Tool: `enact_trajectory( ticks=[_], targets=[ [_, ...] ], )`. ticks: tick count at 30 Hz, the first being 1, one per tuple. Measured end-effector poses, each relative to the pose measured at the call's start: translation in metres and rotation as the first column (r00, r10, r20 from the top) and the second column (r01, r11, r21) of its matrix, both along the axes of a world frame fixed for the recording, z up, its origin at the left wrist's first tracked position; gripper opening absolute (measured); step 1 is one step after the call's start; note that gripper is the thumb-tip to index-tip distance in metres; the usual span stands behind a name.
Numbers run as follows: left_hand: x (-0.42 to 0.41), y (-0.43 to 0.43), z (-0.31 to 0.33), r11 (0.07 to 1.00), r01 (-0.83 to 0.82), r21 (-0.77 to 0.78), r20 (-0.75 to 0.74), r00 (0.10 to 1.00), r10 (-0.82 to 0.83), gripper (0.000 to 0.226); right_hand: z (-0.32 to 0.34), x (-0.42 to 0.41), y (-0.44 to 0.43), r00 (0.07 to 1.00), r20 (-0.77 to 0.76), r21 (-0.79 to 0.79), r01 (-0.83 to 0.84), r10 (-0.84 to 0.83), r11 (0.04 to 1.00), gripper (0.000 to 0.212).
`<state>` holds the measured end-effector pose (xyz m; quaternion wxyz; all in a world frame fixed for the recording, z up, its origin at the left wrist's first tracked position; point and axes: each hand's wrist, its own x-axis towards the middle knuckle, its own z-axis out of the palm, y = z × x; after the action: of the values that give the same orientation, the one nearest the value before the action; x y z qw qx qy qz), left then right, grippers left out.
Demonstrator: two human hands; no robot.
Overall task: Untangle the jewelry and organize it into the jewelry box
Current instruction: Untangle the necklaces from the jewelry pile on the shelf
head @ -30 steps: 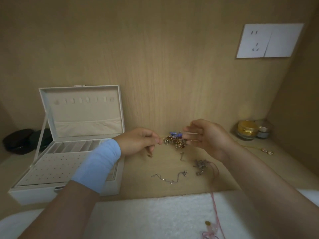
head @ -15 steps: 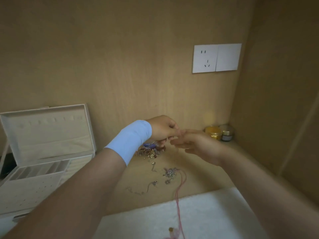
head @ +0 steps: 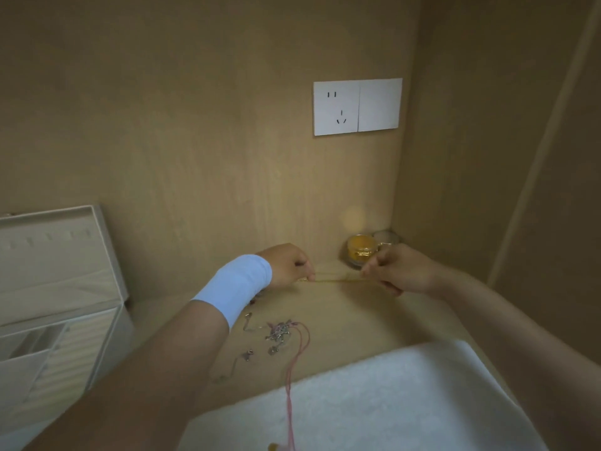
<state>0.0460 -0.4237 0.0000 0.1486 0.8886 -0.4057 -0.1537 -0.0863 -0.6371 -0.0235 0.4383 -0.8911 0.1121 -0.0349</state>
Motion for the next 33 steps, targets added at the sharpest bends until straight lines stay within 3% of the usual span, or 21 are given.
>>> enact_trajectory(
  ticks=[4, 10, 18, 24, 28, 33],
  targets=[
    [0.013, -0.015, -0.026, 0.999, -0.025, 0.038, 0.014, 1.000, 0.025, 0.022, -0.021, 0.005, -0.017, 0.995, 0.021, -0.198, 0.101, -0.099, 0.975, 0.021],
    [0.023, -0.024, -0.059, 0.999, -0.013, 0.035, 0.087, 0.996, 0.010, 0.019, -0.043, 0.010, -0.026, 0.991, 0.022, -0.420, 0.126, -0.128, 0.899, 0.015],
    [0.035, -0.019, -0.070, 1.000, -0.005, -0.009, 0.188, 0.982, 0.006, 0.016, -0.055, 0.013, -0.034, 0.997, 0.021, -0.520, 0.072, -0.071, 0.851, 0.016],
    [0.032, -0.011, -0.072, 1.000, -0.002, -0.027, 0.220, 0.975, 0.008, 0.018, -0.049, 0.009, -0.029, 0.999, -0.012, -0.661, 0.028, -0.048, 0.750, 0.022],
    [0.022, 0.007, -0.057, 0.999, -0.016, -0.047, 0.241, 0.970, 0.027, 0.023, -0.035, 0.011, -0.017, 0.999, 0.009, -0.632, 0.047, -0.054, 0.773, 0.033],
    [0.005, 0.064, -0.036, 0.995, -0.095, -0.040, 0.183, 0.978, 0.100, 0.013, -0.008, 0.017, 0.046, 0.988, 0.097, -0.518, -0.049, 0.116, 0.854, 0.021]
  ],
)
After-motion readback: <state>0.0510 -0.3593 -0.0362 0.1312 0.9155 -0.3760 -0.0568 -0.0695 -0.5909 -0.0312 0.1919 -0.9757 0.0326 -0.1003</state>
